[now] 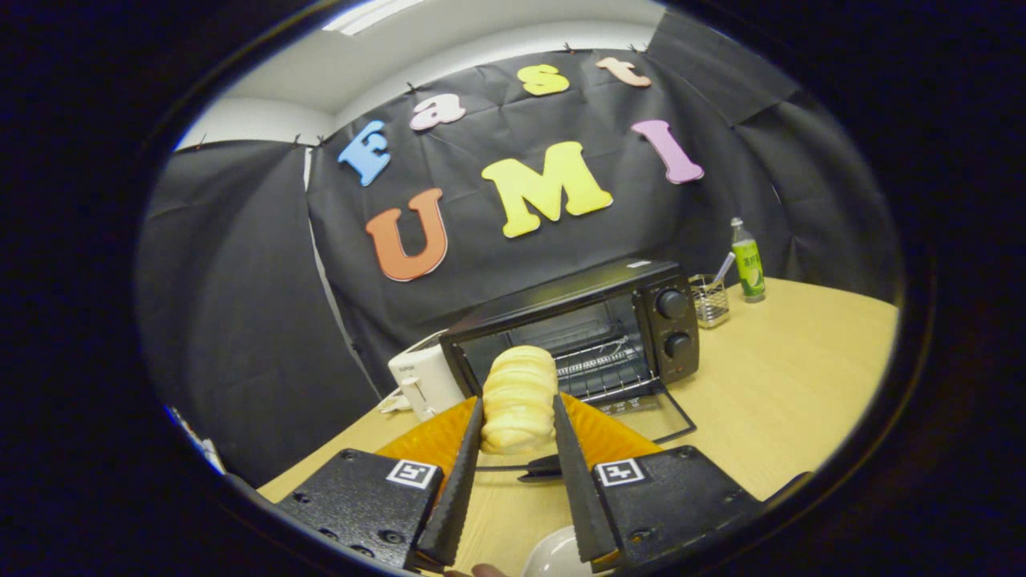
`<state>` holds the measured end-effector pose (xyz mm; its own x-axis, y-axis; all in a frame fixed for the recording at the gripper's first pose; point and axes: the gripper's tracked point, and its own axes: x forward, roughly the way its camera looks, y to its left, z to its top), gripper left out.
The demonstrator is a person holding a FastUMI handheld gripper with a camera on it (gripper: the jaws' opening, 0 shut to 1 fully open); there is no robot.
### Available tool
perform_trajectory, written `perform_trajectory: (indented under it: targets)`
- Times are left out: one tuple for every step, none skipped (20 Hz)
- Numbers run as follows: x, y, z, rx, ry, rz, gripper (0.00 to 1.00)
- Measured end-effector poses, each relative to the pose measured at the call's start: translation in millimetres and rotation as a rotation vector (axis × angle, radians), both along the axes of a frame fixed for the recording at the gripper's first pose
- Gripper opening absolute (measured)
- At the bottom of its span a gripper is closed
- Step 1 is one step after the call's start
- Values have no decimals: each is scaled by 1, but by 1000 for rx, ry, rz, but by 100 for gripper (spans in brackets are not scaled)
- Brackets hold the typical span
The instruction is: Open the toaster oven, put the food inside, and close the toaster oven door.
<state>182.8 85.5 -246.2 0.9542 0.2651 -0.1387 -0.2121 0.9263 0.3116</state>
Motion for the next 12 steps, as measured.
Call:
perform_trajectory:
  targets:
    - [8, 3, -5, 49, 19, 19, 58]
    - [18, 7, -7, 98, 32, 42, 58]
    - [27, 8, -8, 140, 37, 57, 58]
    - [37, 4, -10, 176, 42, 57, 58]
    - [47, 0, -9, 209, 37, 51, 58]
    - [57, -2, -9, 243, 32, 46, 58]
    - [67, -4, -8, 273, 31, 43, 58]
    - [78, -6, -10, 285, 28, 35, 58]
    - [90, -9, -13, 283, 37, 17, 58]
    - [99, -12, -15, 282, 36, 6, 58]
    - [106, -14, -15, 287, 36, 1, 59]
    - [114, -15, -14, 299, 40, -2, 59]
